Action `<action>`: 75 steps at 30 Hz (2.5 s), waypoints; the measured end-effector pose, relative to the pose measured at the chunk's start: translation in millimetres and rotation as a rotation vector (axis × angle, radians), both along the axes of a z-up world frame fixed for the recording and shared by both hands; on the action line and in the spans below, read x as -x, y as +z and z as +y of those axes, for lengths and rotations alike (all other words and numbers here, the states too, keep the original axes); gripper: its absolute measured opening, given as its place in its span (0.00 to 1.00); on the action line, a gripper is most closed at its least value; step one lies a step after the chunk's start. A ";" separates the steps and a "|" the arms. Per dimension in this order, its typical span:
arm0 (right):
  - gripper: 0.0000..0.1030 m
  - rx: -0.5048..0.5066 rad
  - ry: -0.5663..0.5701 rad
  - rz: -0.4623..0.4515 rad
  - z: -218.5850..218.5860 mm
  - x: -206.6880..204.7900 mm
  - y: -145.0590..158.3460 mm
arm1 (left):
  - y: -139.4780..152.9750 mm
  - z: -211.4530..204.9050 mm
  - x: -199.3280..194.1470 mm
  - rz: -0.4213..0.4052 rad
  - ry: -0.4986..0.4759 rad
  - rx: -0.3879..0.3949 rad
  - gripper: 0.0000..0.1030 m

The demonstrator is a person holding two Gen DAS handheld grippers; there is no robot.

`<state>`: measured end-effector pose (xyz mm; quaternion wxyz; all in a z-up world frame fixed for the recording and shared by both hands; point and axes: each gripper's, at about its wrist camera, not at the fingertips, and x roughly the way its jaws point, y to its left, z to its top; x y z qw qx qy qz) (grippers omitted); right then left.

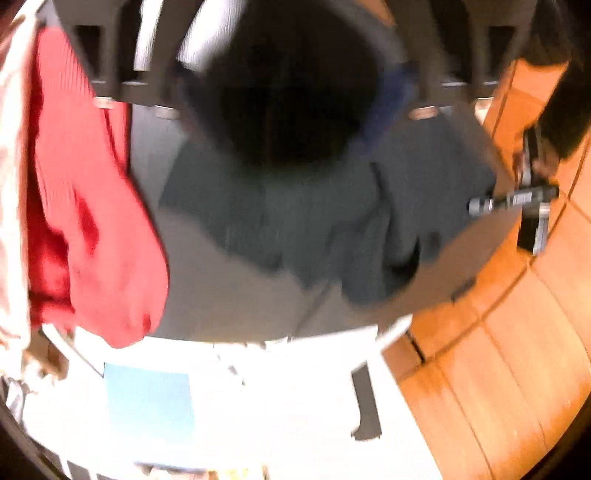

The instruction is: Fold clothes

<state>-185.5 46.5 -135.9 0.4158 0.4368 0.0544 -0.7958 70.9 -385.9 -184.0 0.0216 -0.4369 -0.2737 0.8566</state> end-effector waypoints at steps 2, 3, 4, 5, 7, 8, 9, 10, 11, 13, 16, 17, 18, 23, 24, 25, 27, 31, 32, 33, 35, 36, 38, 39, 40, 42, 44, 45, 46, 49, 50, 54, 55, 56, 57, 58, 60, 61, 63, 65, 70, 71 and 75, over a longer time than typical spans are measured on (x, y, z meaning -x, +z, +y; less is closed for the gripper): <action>0.87 -0.006 0.006 -0.026 -18.1 16.7 -6.9 | -1.3 8.0 1.2 -0.002 -0.023 0.019 0.32; 0.85 -0.017 0.013 -0.038 -27.1 22.6 -12.7 | -1.4 11.6 3.2 0.000 -0.039 0.035 0.31; 0.73 -0.048 0.026 -0.051 -36.2 27.0 -20.2 | -0.7 15.8 6.9 -0.005 -0.049 0.066 0.17; 0.39 -0.088 0.037 -0.070 -52.6 29.5 -24.5 | 0.5 19.7 10.1 -0.007 -0.059 0.094 0.09; 0.08 -0.172 0.062 -0.089 -72.6 28.7 -33.3 | 13.7 18.5 1.1 0.040 -0.087 0.068 0.08; 0.08 -0.193 0.065 -0.058 -75.3 24.3 -28.0 | 20.9 16.5 -6.2 0.073 -0.099 0.042 0.08; 0.08 -0.205 0.065 -0.010 -75.6 18.3 -18.4 | 28.1 14.4 -13.4 0.105 -0.111 0.017 0.07; 0.08 -0.195 0.053 0.019 -71.7 14.7 -8.5 | 34.8 12.2 -20.8 0.135 -0.122 -0.008 0.07; 0.08 -0.173 0.012 0.050 -60.6 12.2 5.1 | 36.7 8.9 -29.3 0.147 -0.125 -0.029 0.07; 0.07 -0.174 -0.071 0.082 -41.2 11.7 16.6 | 28.5 5.3 -40.6 0.111 -0.126 -0.026 0.07; 0.07 -0.240 -0.186 0.035 -9.9 18.2 -1.8 | -7.1 0.8 -43.9 -0.040 -0.106 -0.048 0.12; 0.08 -0.262 -0.218 -0.007 0.2 21.0 -15.1 | -10.4 -1.6 -48.7 -0.046 -0.085 -0.060 0.17; 0.09 -0.256 -0.230 -0.042 8.9 22.2 -22.9 | -13.8 -4.0 -53.5 -0.052 -0.065 -0.072 0.23; 0.55 -0.183 -0.249 -0.062 30.0 9.3 -25.9 | 1.7 -17.3 -72.0 -0.009 0.049 -0.054 0.32; 0.59 -0.161 -0.257 -0.054 31.5 6.9 -21.4 | 4.2 -19.8 -68.8 -0.009 0.065 -0.026 0.37; 0.61 -0.128 -0.262 -0.053 32.3 5.3 -16.7 | 7.9 -20.0 -64.9 -0.013 0.077 0.014 0.39; 0.64 -0.073 -0.259 -0.052 28.1 2.9 -8.7 | 11.7 -15.8 -46.5 -0.023 0.059 0.093 0.41; 0.76 -0.017 -0.197 -0.063 3.9 -7.0 -1.7 | 16.9 13.9 -4.2 -0.063 -0.052 0.365 0.44; 0.81 -0.016 -0.175 -0.067 -8.4 -8.4 -4.9 | 17.1 24.5 4.2 -0.067 -0.092 0.430 0.44; 0.83 -0.020 -0.157 -0.070 -18.4 -10.6 -7.5 | 17.9 35.1 10.7 -0.065 -0.145 0.520 0.44; 0.83 -0.032 -0.125 -0.086 -32.2 -17.0 -15.1 | 20.2 44.3 13.3 -0.057 -0.244 0.655 0.44; 0.83 -0.038 -0.112 -0.098 -39.1 -19.3 -19.0 | 20.3 50.4 18.4 -0.051 -0.293 0.700 0.44; 0.86 -0.049 -0.092 -0.120 -49.2 -21.7 -30.0 | 20.1 57.7 28.4 -0.049 -0.384 0.770 0.44; 0.88 -0.058 -0.087 -0.125 -53.8 -22.1 -35.0 | 19.2 60.2 34.6 -0.052 -0.415 0.790 0.44; 0.92 -0.061 -0.082 -0.120 -57.1 -23.8 -38.1 | 18.2 61.6 41.8 -0.053 -0.441 0.801 0.44; 1.00 -0.066 -0.069 -0.101 -62.9 -27.5 -42.9 | 16.2 64.2 56.2 -0.055 -0.491 0.819 0.44; 1.00 -0.076 -0.056 -0.077 -69.0 -30.7 -46.9 | 16.9 61.2 72.1 -0.051 -0.522 0.743 0.43; 1.00 -0.086 -0.045 -0.057 -71.4 -33.1 -48.1 | 19.0 56.5 78.0 -0.046 -0.520 0.662 0.33; 1.00 -0.094 -0.033 -0.035 -70.8 -35.2 -48.8 | 25.0 43.5 87.0 -0.024 -0.480 0.494 0.22; 1.00 -0.071 -0.012 0.029 -65.8 -42.7 -51.9 | 34.2 -13.9 100.3 0.062 -0.250 0.067 0.17; 1.00 -0.054 -0.006 0.049 -63.5 -45.3 -53.0 | 29.0 -37.0 99.8 0.087 -0.152 -0.077 0.17; 1.00 0.041 -0.003 0.057 -47.0 -45.2 -53.9 | 8.7 -86.4 84.9 0.108 0.070 -0.304 0.15; 1.00 0.059 -0.002 0.046 -44.1 -43.3 -53.6 | 4.7 -86.8 80.0 0.081 0.075 -0.289 0.18; 1.00 0.076 0.000 0.034 -41.5 -41.2 -53.4 | 0.8 -85.8 73.5 0.057 0.082 -0.283 0.21; 1.00 0.093 0.002 0.022 -38.9 -39.1 -53.2 | -3.2 -84.7 67.1 0.034 0.089 -0.276 0.24; 1.00 0.108 0.003 0.016 -36.7 -37.7 -53.1 | -7.3 -83.6 60.9 0.012 0.096 -0.269 0.25; 1.00 0.132 0.004 0.023 -32.9 -37.9 -53.1 | -13.2 -76.9 44.1 -0.004 0.110 -0.257 0.27; 1.00 0.135 0.006 0.027 -31.9 -38.7 -52.7 | -14.5 -72.7 32.8 -0.006 0.114 -0.261 0.28; 1.00 0.116 0.016 -0.010 -32.6 -36.7 -48.1 | -13.9 -60.0 11.7 -0.001 0.099 -0.267 0.29; 0.98 0.127 0.000 -0.064 -27.6 -29.6 -37.7 | -10.1 -49.1 -4.4 0.005 0.076 -0.233 0.29; 0.92 0.196 -0.071 -0.027 -1.6 -3.3 -2.9 | -2.5 -28.1 -8.5 0.002 0.026 -0.141 0.13; 0.83 0.172 -0.076 -0.020 -1.8 5.4 -1.5 | -1.6 -24.0 -4.9 -0.006 0.021 -0.111 0.08; 0.53 0.082 -0.079 -0.106 -18.0 46.3 -26.1 | 0.7 -22.4 0.1 0.001 0.028 -0.094 0.02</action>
